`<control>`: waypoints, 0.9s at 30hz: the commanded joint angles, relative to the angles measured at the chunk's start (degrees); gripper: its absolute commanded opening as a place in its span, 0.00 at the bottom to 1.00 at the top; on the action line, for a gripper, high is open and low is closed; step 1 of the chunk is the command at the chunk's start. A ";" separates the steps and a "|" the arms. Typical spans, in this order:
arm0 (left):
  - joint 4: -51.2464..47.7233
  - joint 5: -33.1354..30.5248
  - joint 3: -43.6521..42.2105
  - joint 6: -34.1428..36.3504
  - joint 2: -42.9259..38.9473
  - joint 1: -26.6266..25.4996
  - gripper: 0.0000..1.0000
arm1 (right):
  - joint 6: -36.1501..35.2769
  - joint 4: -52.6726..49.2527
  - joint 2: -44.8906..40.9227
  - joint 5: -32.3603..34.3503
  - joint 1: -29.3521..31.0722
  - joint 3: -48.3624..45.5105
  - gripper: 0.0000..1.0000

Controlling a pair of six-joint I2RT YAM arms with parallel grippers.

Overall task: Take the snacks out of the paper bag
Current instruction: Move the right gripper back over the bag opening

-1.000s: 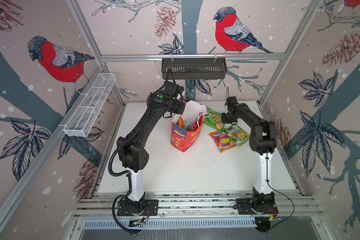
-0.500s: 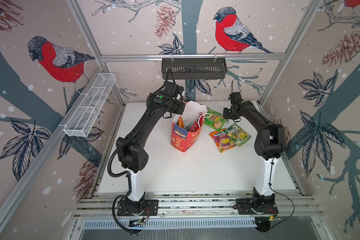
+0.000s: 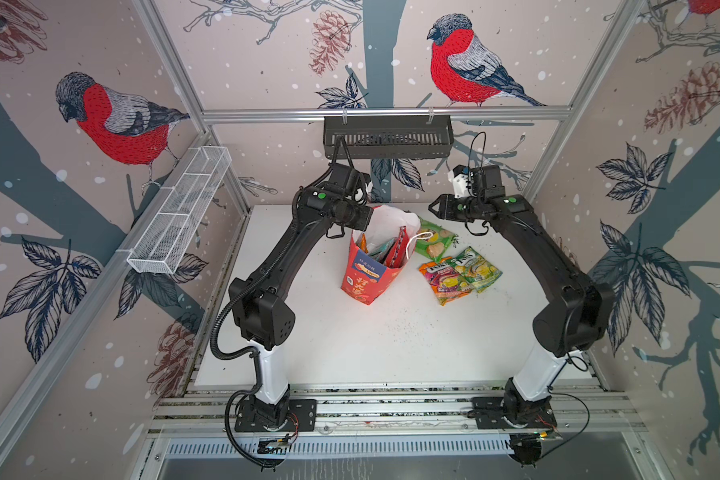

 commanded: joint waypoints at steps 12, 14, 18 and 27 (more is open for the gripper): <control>5.41 -4.84 1.15 1.31 -0.54 -3.61 0.00 | 1.44 -11.19 -0.80 1.90 15.05 15.76 0.42; 5.13 -5.11 1.37 1.06 -0.36 -3.72 0.00 | 0.67 -17.15 1.78 5.80 18.21 18.02 0.40; 4.85 -5.46 1.45 0.62 -0.18 -3.70 0.00 | 1.90 -22.16 3.09 12.10 21.83 16.05 0.37; 4.38 -6.08 1.76 0.82 0.25 -4.07 0.00 | 10.58 -25.06 1.22 23.74 26.24 9.17 0.34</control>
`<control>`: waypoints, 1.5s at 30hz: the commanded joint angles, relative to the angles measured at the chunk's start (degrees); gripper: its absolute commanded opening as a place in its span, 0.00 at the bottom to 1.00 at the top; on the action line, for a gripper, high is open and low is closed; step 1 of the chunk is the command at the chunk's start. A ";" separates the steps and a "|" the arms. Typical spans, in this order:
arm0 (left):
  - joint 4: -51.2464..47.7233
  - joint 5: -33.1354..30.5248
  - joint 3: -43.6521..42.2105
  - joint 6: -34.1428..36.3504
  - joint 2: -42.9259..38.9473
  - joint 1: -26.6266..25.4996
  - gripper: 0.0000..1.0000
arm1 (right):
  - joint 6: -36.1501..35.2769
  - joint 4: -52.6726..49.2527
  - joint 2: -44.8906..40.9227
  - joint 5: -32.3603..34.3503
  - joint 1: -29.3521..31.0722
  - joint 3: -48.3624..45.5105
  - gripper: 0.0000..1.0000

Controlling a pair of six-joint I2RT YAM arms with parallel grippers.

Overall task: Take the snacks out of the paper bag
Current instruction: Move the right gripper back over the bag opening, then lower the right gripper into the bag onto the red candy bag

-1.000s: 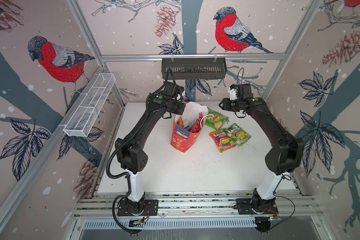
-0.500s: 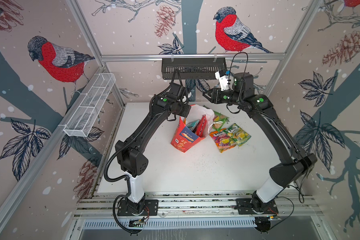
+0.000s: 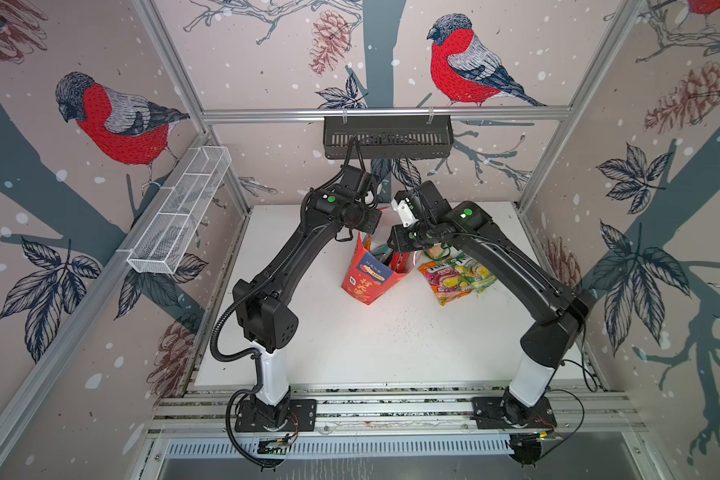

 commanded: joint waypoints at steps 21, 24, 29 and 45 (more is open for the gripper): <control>4.99 -2.61 -2.68 1.91 -1.86 -2.02 0.00 | 15.85 1.70 4.23 11.54 -0.34 -4.77 0.42; 5.18 -2.26 -3.09 1.89 -1.96 -2.09 0.00 | 16.25 2.09 5.30 12.56 -0.45 -4.73 0.43; 5.27 -1.74 -3.01 2.27 -1.49 -2.07 0.00 | 16.43 3.31 6.76 13.75 -0.64 -4.25 0.45; 4.30 -1.55 -0.36 3.03 0.91 -2.01 0.00 | 16.26 1.03 10.95 17.33 -0.95 -2.71 0.39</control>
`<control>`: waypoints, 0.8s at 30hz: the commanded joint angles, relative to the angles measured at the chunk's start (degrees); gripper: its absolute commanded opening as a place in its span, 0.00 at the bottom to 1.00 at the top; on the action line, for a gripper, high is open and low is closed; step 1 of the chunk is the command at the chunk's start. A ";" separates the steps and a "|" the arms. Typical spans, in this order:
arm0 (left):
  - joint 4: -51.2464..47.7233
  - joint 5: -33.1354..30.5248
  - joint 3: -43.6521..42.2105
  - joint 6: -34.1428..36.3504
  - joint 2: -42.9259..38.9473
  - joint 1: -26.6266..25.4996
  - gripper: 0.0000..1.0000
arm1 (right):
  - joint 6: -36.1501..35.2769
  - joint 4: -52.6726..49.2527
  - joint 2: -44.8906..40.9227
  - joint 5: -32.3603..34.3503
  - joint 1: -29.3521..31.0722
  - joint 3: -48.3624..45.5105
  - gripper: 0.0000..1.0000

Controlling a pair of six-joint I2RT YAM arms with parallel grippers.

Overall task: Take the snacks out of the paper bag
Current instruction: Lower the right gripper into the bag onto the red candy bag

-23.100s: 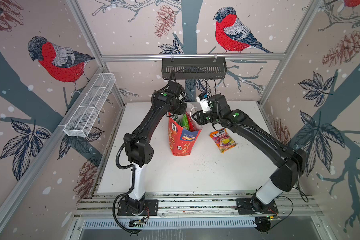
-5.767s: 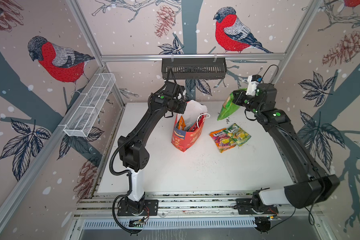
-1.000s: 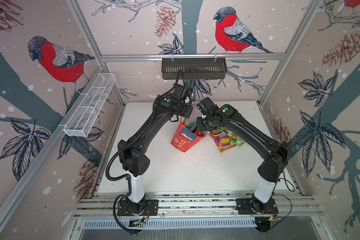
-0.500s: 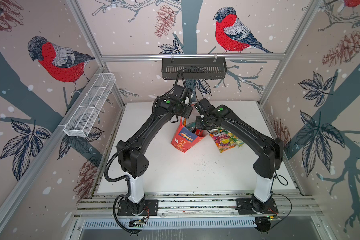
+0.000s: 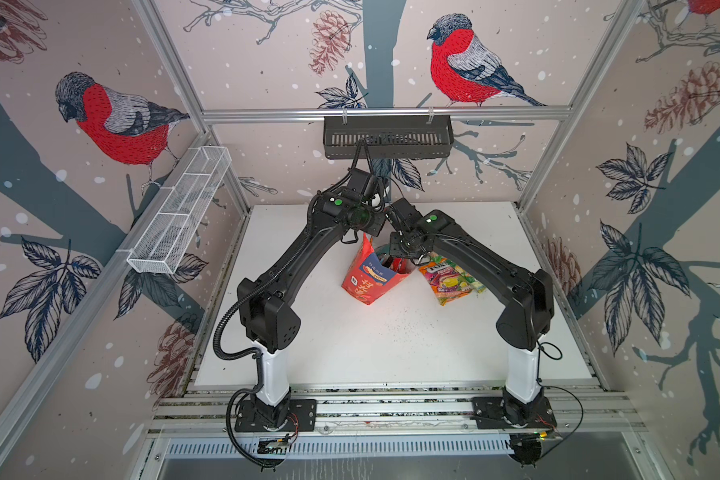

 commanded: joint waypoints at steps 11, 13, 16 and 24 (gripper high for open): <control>0.86 -3.03 0.21 -1.98 0.51 -0.06 0.00 | -1.72 1.42 -0.37 -1.15 -0.54 -0.56 0.03; 0.99 -2.78 -0.21 -2.34 0.55 0.17 0.00 | -2.24 2.02 -0.92 -1.58 -0.54 -0.55 0.01; 1.78 -1.56 -1.61 -3.03 0.16 0.84 0.00 | -3.23 3.68 -2.18 -1.49 -0.15 -0.78 0.00; 1.92 -1.10 -2.11 -3.59 -0.53 1.40 0.00 | -5.34 10.67 -6.62 -4.01 0.09 -2.52 0.00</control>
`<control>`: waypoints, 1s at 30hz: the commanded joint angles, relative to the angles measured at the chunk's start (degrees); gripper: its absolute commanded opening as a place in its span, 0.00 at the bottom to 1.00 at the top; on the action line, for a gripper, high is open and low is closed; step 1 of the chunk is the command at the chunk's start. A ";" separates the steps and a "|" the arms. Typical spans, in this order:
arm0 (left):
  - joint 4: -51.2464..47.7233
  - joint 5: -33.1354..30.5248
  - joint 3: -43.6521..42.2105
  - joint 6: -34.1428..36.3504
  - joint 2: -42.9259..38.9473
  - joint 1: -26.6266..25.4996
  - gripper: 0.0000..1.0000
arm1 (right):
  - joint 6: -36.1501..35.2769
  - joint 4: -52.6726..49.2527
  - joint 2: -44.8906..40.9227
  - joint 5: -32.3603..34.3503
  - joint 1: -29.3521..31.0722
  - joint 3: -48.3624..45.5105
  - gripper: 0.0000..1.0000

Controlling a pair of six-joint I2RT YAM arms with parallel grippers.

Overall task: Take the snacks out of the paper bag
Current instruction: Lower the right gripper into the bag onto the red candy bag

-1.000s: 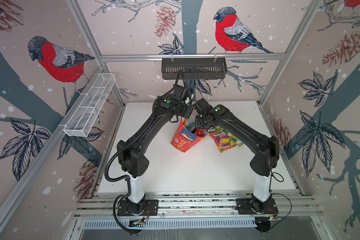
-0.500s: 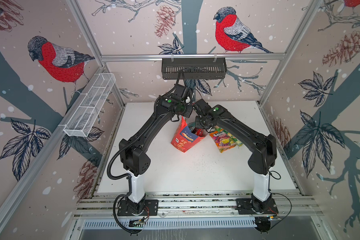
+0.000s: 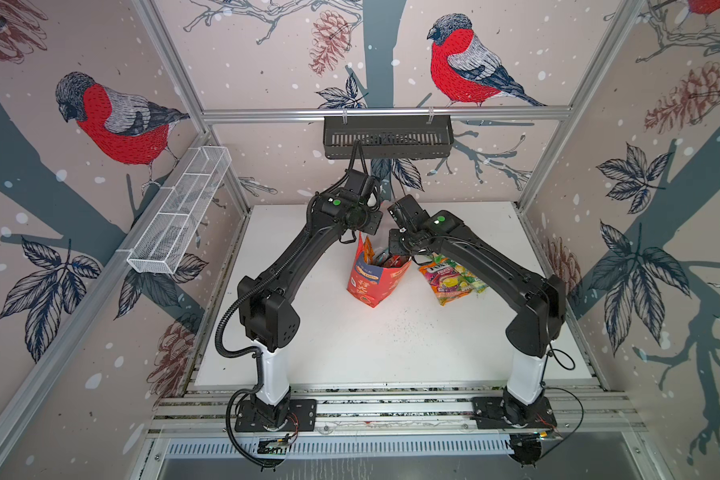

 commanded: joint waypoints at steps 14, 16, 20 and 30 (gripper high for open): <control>1.22 4.28 0.29 -0.77 -0.79 0.02 0.00 | -4.00 9.52 -0.12 -6.96 -1.43 3.10 0.00; 1.09 4.28 0.32 -0.77 -0.56 0.00 0.00 | -4.01 9.39 -0.11 -8.44 -1.98 3.50 0.00; 0.86 4.21 0.32 -0.60 -0.46 0.00 0.00 | -3.79 8.58 -0.20 -11.09 -2.82 4.89 0.00; 0.18 2.92 0.25 -0.51 -0.02 0.04 0.00 | -5.50 6.19 -0.52 -13.51 -3.14 7.37 0.00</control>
